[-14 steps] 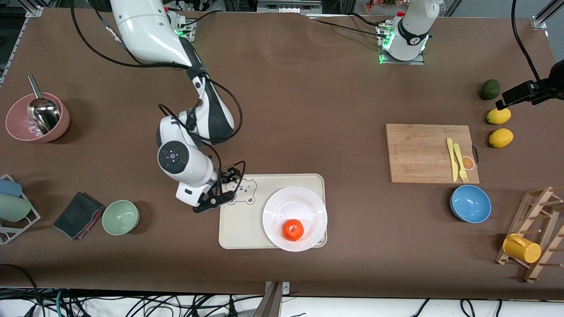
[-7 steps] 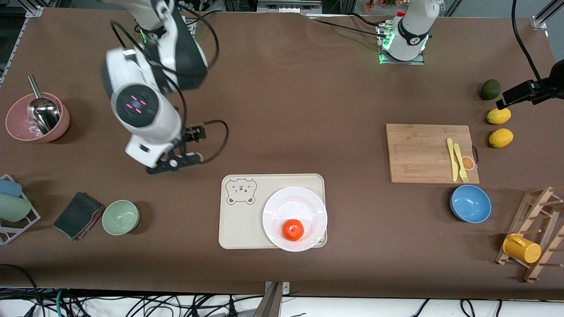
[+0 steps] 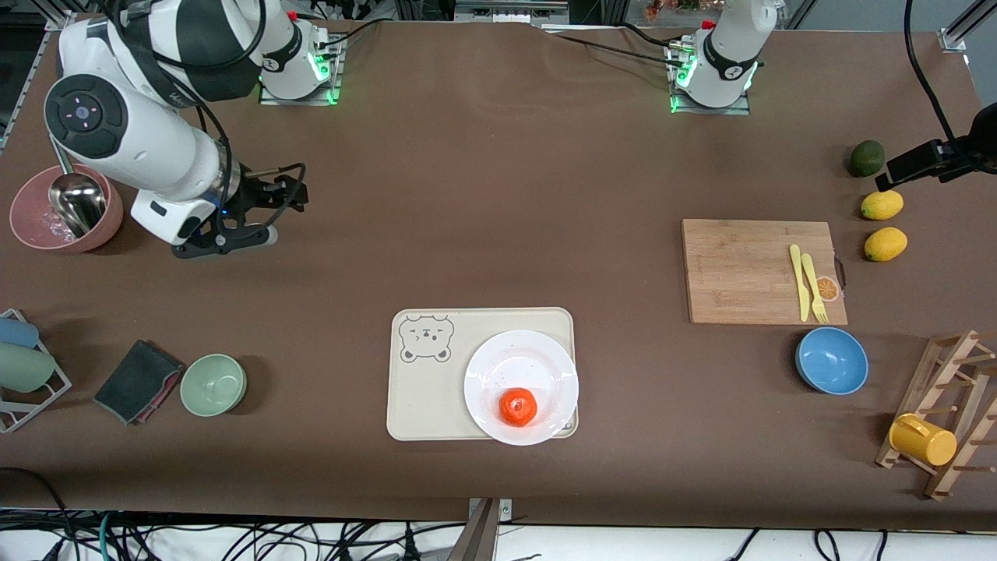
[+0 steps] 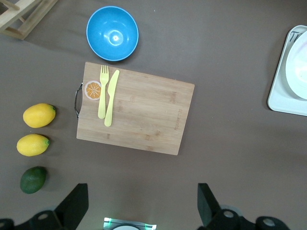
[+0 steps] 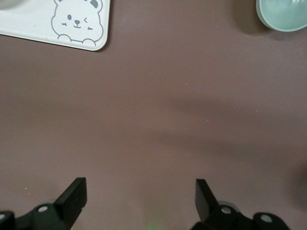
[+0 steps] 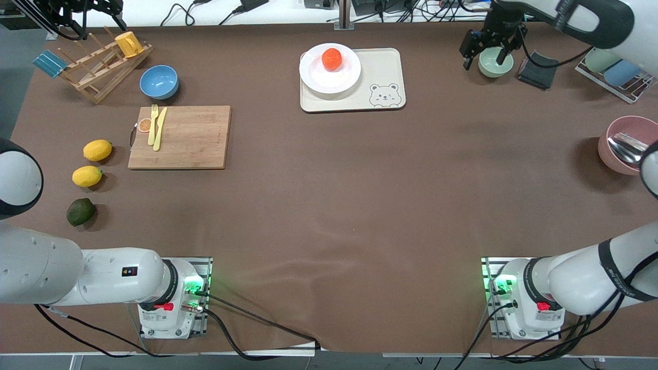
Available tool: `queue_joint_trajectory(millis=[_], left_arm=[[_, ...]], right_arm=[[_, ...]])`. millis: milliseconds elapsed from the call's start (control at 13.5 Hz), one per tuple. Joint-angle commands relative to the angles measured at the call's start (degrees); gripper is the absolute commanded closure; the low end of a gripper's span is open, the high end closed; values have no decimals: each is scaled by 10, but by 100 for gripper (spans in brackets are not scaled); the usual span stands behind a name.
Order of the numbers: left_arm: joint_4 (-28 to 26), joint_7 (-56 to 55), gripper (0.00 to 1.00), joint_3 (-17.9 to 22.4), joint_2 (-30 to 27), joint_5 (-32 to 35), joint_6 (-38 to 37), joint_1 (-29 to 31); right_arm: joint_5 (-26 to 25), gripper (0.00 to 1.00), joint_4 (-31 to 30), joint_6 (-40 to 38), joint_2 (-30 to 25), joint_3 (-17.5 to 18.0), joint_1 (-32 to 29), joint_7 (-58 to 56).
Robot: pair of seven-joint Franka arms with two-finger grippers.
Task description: Place orange and plate with both arms
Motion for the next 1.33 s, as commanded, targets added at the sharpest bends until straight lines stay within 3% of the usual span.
queue_joint_trajectory(millis=[0, 222, 519, 667, 1259], left_arm=[[5, 9, 0, -1, -4, -15, -15, 5], [4, 10, 0, 0, -4, -15, -16, 5], [5, 10, 0, 0, -4, -15, -24, 5], [5, 10, 0, 0, -4, -15, -24, 5], [5, 10, 0, 0, -4, -15, -24, 5]], right_arm=[[-17, 0, -71, 53, -42, 53, -94, 4], [-19, 0, -51, 63, -51, 53, -145, 3], [-12, 0, 65, 43, -39, 29, -136, 4], [-11, 0, 70, 33, -40, -1, -114, 8], [-14, 0, 67, 20, -48, -6, -109, 10]])
